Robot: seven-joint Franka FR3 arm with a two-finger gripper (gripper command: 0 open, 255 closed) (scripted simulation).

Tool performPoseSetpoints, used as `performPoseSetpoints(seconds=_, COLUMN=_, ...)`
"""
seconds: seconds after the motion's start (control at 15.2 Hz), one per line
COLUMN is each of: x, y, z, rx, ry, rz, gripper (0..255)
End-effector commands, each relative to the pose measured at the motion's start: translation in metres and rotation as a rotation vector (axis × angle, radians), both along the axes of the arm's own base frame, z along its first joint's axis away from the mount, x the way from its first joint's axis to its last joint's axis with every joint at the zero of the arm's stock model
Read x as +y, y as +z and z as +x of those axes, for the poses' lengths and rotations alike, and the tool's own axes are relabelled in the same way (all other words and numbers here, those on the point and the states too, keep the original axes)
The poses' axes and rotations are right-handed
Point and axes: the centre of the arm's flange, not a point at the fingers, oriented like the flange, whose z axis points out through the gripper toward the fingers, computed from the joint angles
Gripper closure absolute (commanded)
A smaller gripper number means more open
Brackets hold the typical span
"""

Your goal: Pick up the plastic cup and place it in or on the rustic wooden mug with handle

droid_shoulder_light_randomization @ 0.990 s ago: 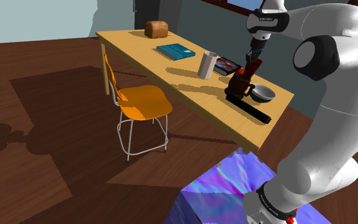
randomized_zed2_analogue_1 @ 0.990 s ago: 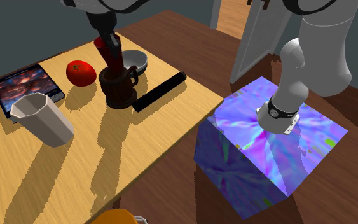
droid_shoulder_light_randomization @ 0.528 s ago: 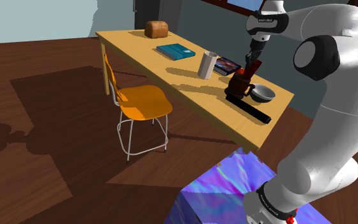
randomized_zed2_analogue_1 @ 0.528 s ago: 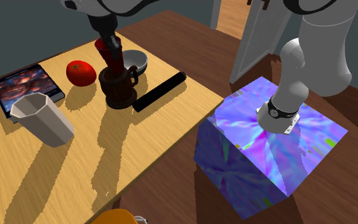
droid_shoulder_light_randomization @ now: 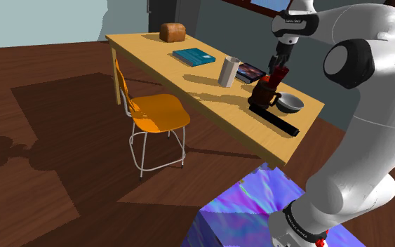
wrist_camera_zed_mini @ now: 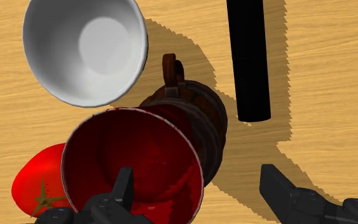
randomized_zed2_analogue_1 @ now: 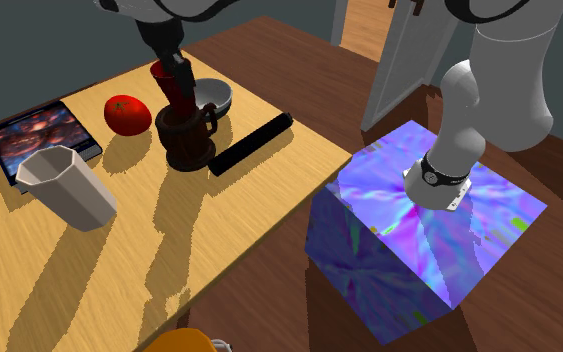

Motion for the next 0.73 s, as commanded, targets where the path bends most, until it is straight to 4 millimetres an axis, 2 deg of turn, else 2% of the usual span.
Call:
performPoseSetpoints(seconds=0.0, x=0.004, y=0.020, z=0.000, rx=0.000, ry=0.000, rz=0.000, gripper=0)
performPoseSetpoints(seconds=0.13, x=0.009, y=0.043, z=0.000, rx=0.000, ry=0.000, rz=0.000, gripper=0)
performPoseSetpoints(seconds=0.66, x=0.009, y=0.043, z=0.000, rx=0.000, ry=0.000, rz=0.000, gripper=0)
